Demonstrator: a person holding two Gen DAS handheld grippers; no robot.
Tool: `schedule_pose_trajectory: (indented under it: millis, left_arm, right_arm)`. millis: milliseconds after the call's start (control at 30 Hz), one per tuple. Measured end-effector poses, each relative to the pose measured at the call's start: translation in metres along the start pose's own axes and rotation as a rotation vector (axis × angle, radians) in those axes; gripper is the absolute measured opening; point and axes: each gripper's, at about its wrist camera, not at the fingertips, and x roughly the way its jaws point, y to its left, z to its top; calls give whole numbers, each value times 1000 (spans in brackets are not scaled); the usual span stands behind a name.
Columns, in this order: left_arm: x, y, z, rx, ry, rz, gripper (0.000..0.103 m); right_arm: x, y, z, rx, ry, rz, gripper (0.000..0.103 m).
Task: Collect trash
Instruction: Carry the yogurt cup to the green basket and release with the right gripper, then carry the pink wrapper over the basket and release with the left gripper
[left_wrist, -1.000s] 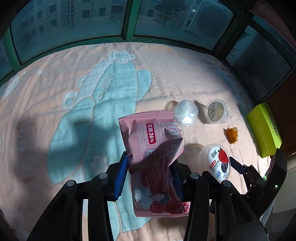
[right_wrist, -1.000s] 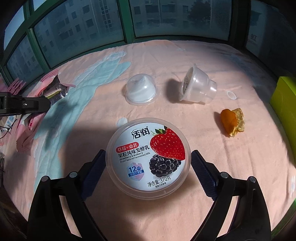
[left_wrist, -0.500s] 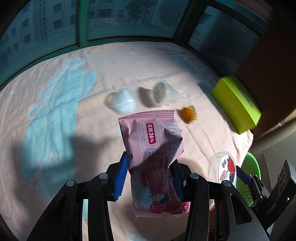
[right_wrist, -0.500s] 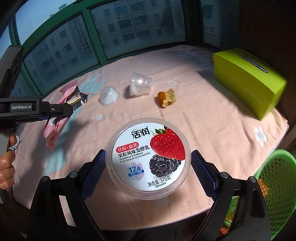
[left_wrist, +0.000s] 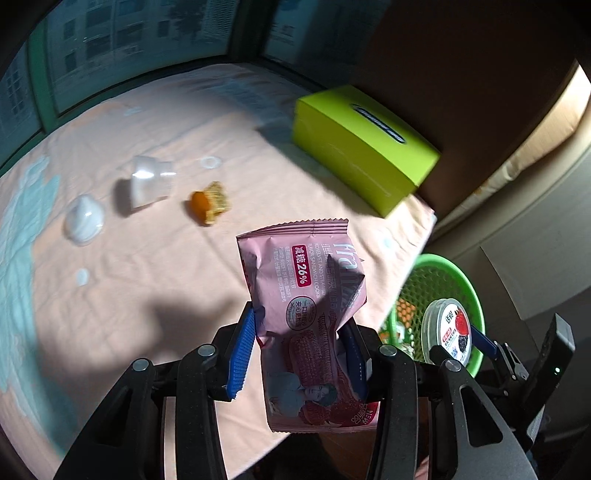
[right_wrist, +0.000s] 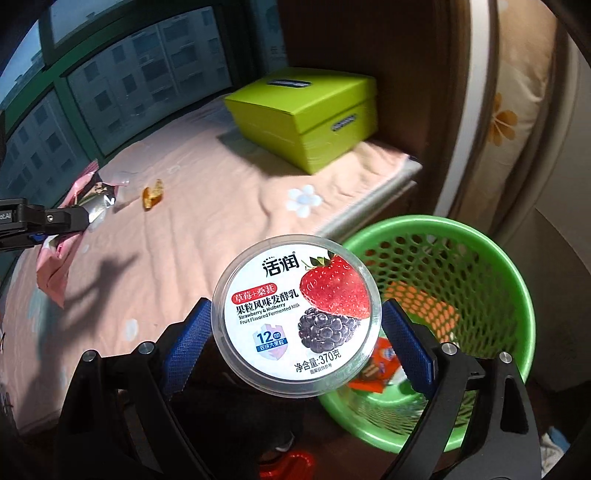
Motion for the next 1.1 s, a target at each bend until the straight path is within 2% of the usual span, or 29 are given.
schedule_pose_trajectory:
  millis: [233, 533, 700, 1100]
  left_arm:
    - [22, -54, 6, 78, 38, -43, 43]
    - [46, -101, 10, 149, 74, -74, 43]
    - [60, -123, 8, 187, 103, -95, 43]
    - [93, -176, -7, 268, 163, -141, 46]
  right_arm:
    - [3, -62, -18, 84, 38, -79, 91]
    - [6, -102, -28, 164, 47, -112, 94]
    - [-4, -112, -29, 186, 24, -105, 94]
    - [-61, -134, -35, 214, -89, -167, 94]
